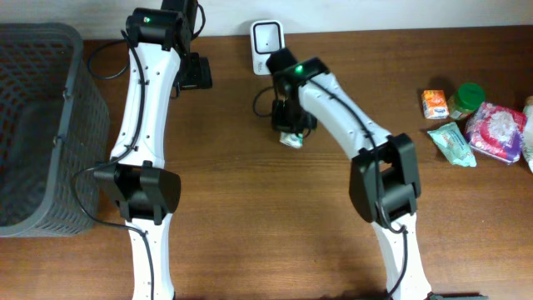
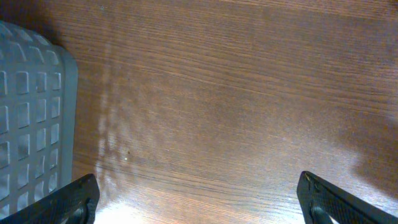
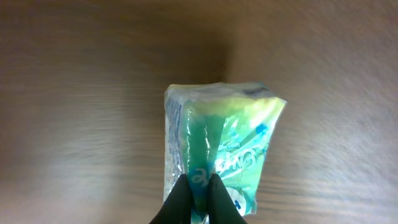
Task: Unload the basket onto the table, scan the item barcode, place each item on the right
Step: 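Lower the teal tissue pack onto the table left of center, then withdraw the right gripper toward the far right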
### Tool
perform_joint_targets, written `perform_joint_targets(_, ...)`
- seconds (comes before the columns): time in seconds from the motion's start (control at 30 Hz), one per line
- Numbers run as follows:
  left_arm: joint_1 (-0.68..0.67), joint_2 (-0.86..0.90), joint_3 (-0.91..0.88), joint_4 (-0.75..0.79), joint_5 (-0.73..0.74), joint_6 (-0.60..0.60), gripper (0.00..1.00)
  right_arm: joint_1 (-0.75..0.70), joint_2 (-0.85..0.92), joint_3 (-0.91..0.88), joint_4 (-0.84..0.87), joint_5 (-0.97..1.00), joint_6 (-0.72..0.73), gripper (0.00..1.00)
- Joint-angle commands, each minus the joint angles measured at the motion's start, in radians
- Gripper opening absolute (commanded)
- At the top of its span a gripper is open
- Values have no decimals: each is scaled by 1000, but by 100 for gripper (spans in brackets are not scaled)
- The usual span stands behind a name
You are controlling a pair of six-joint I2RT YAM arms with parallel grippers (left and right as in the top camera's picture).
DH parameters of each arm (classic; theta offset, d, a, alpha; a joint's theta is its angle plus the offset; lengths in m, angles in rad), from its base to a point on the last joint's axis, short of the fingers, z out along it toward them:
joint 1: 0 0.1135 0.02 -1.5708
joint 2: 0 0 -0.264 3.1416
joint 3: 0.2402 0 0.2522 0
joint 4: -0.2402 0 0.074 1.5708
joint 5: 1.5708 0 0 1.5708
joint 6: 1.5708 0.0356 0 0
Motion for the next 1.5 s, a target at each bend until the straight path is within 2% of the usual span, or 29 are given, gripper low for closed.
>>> perform_joint_targets(0.0, 2, 2, 8, 1, 3, 11, 99, -58, -41, 37, 14, -360, -220, 4)
perform_joint_targets(0.13, 0, 2, 8, 1, 3, 12, 99, -72, -35, -86, 60, -583, -347, 4)
perform_joint_targets(0.17, 0, 3, 8, 1, 3, 11, 99, -72, -35, -137, 101, -621, -346, 4)
perform_joint_targets(0.23, 0, 2, 8, 1, 4, 11, 99, -78, -35, -291, 262, -818, -346, 4)
perform_joint_targets(0.3, 0, 2, 9, 1, 4, 12, 99, -92, -35, -404, 362, -875, -332, 4)
perform_joint_targets(0.4, 0, 3, 8, 1, 3, 11, 99, -157, -38, -423, 327, -754, -309, 4)
perform_joint_targets(0.5, 0, 2, 8, 1, 4, 11, 99, -231, -42, -412, 274, -752, -298, 4)
perform_joint_targets(0.57, 0, 2, 8, 1, 3, 11, 99, -237, -64, -370, 214, -726, -345, 5)
perform_joint_targets(0.67, 0, 2, 8, 1, 3, 12, 99, -169, -134, -318, 188, -554, -346, 18)
perform_joint_targets(0.7, 0, 2, 8, 1, 4, 11, 99, -123, -166, -299, 189, -464, -346, 32)
perform_joint_targets(0.77, 0, 2, 8, 1, 3, 11, 99, -18, -198, -277, 208, -275, -313, 52)
perform_joint_targets(0.8, 0, 2, 9, 1, 3, 11, 99, 33, -197, -277, 229, -211, -304, 59)
perform_joint_targets(0.83, 0, 2, 8, 1, 4, 11, 99, 78, -188, -277, 247, -158, -296, 61)
perform_joint_targets(0.93, 0, 3, 9, 1, 3, 11, 99, 198, -174, -277, 298, 45, -208, 61)
perform_joint_targets(1.0, 0, 2, 8, 1, 3, 11, 99, 261, -172, -278, 314, 216, -120, 55)
perform_joint_targets(1.07, 0, 3, 8, 1, 4, 11, 99, 290, -172, -280, 327, 284, -87, 54)
perform_joint_targets(1.23, 0, 2, 9, 1, 4, 11, 99, 352, -170, -350, 462, 332, -87, 47)
perform_joint_targets(1.33, 0, 2, 8, 1, 3, 11, 99, 381, -164, -357, 487, 416, -87, 46)
perform_joint_targets(1.47, 0, 2, 9, 1, 4, 11, 99, 385, -101, -358, 505, 415, -87, 46)
